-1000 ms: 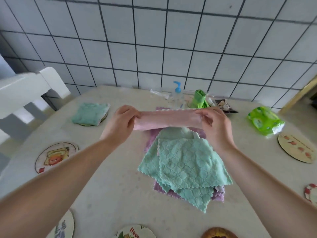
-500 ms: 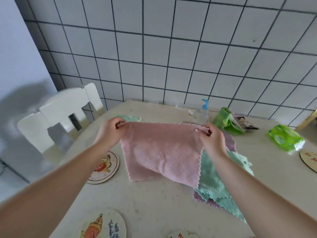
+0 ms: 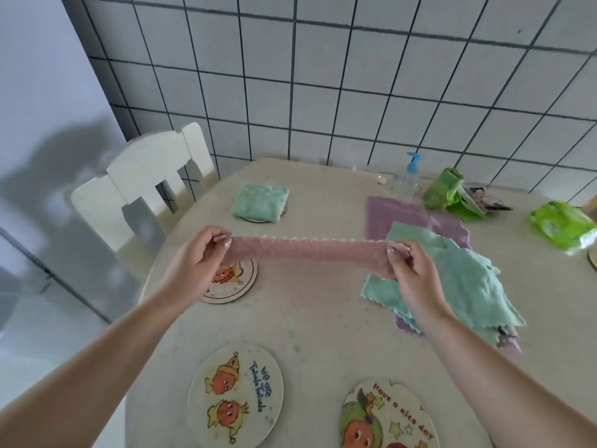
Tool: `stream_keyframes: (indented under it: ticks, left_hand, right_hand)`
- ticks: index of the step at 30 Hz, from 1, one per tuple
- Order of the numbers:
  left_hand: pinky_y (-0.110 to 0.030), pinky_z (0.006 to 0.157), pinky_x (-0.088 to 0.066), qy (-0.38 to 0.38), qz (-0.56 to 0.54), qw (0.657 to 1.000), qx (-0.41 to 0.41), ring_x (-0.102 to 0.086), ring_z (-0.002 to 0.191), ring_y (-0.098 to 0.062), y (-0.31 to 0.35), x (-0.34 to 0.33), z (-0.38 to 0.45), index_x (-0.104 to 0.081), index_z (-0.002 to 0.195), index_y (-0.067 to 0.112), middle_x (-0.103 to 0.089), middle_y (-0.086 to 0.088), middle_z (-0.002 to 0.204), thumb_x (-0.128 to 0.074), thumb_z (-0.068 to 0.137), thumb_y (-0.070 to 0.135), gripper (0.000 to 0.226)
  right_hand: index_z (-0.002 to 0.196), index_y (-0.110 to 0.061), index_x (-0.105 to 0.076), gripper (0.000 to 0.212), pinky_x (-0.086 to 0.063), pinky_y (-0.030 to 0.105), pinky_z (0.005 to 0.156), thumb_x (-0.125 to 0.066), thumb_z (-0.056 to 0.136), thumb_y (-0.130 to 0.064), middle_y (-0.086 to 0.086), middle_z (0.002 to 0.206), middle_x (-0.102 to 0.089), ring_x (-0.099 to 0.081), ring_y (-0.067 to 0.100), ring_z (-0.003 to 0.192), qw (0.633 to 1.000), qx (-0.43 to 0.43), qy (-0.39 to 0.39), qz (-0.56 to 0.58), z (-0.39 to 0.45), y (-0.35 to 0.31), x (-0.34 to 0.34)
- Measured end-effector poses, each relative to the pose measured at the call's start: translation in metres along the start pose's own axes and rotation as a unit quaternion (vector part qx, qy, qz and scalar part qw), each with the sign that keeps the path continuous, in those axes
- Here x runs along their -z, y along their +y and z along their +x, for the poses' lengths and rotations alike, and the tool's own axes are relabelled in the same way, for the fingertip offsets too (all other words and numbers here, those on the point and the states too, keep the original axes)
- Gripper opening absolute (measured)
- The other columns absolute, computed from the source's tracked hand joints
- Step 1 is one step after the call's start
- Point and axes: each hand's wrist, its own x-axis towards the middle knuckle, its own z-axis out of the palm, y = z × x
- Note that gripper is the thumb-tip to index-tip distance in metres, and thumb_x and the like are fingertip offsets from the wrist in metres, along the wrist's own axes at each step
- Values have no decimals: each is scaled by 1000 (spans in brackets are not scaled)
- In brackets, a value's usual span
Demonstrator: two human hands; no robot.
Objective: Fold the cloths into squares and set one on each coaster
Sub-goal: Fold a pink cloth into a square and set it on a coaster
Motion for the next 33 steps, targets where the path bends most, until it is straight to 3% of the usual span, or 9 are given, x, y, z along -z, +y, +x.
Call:
stream_keyframes:
  ticks: [2,4,6,9,13,17,24,28,33]
  left_hand:
    - [-13,68,-44,-24,-22,999,32,-56,75,4,-22,-13,-28,-57,95,18,-60,6,86,-48,94,9,13]
    - [-24,70,-46,-57,-50,994,74,-55,78,-8,-42,-25,-54,-56,87,22,-59,1,86,-46,93,5,20]
    - [-24,67,-46,-90,-45,988,116,-54,80,-14,-60,-34,-74,-52,84,25,-57,-1,87,-44,94,5,23]
    - [-26,69,-46,-131,-10,979,156,-56,83,-16,-82,-44,-95,-52,83,26,-59,0,87,-45,95,10,21]
    - [-33,73,-46,-157,14,969,189,-58,84,-15,-98,-51,-97,-55,84,26,-62,2,87,-46,95,16,17]
    - [-40,75,-48,-138,3,965,221,-58,82,-18,-99,-62,-77,-56,84,25,-61,1,86,-49,94,21,13]
    - [-40,83,-50,-116,-1,956,270,-57,86,-16,-109,-84,-32,-55,100,18,-59,4,90,-48,94,25,11]
    - [-33,73,-47,-112,19,960,256,-56,81,-18,-119,-95,-15,-54,93,21,-58,4,86,-48,94,22,6]
    - [-25,60,-38,-108,66,961,247,-54,72,-12,-128,-101,-1,-56,93,18,-58,5,82,-49,94,28,13]
  right_hand:
    - [95,-16,-56,9,-43,16,52,-48,95,-18,1,78,-59,-56,6,63,999,-45,-24,-10,-25,24,-5]
    - [90,-23,-55,8,-48,33,61,-48,95,-23,8,79,-62,-60,23,69,994,-81,-53,-48,-48,50,-9]
    - [91,-24,-55,8,-50,39,67,-49,94,-27,6,80,-64,-62,25,75,986,-117,-85,-81,-68,72,-12]
    - [92,-21,-54,7,-40,20,58,-49,94,-26,-10,81,-61,-59,9,74,974,-138,-116,-134,-90,94,-11]
    - [95,-22,-54,9,-35,18,56,-49,94,-29,-13,85,-59,-56,7,78,962,-167,-130,-172,-96,107,-12]
    - [98,-20,-55,15,-39,16,54,-47,94,-32,-11,90,-60,-55,1,78,956,-192,-129,-178,-82,112,-19]
    - [102,-24,-53,12,-44,26,66,-47,95,-31,-9,96,-61,-57,9,85,960,-205,-105,-156,-40,120,-36]
    - [112,-22,-55,22,-42,25,70,-46,95,-32,-10,102,-59,-56,9,90,959,-212,-102,-161,-23,126,-43]
    - [97,-23,-53,14,-45,25,59,-46,94,-34,-7,83,-61,-58,16,72,955,-215,-95,-184,-13,131,-48]
